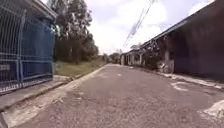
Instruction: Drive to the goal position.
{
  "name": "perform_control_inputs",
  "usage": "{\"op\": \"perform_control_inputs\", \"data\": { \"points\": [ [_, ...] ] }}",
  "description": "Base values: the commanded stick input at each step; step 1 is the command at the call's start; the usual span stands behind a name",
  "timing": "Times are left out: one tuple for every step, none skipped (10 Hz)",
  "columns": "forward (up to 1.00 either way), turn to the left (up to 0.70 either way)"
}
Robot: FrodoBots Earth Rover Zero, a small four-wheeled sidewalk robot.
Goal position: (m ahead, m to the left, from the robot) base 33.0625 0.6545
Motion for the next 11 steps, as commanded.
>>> {"op": "perform_control_inputs", "data": {
  "points": [
    [0.85, 0.00],
    [0.85, 0.00],
    [0.85, 0.00],
    [0.85, 0.00],
    [0.85, 0.00],
    [0.85, 0.00],
    [0.85, 0.00],
    [0.85, 0.00],
    [0.85, 0.00],
    [0.85, 0.00],
    [0.85, 0.00]
  ]
}}
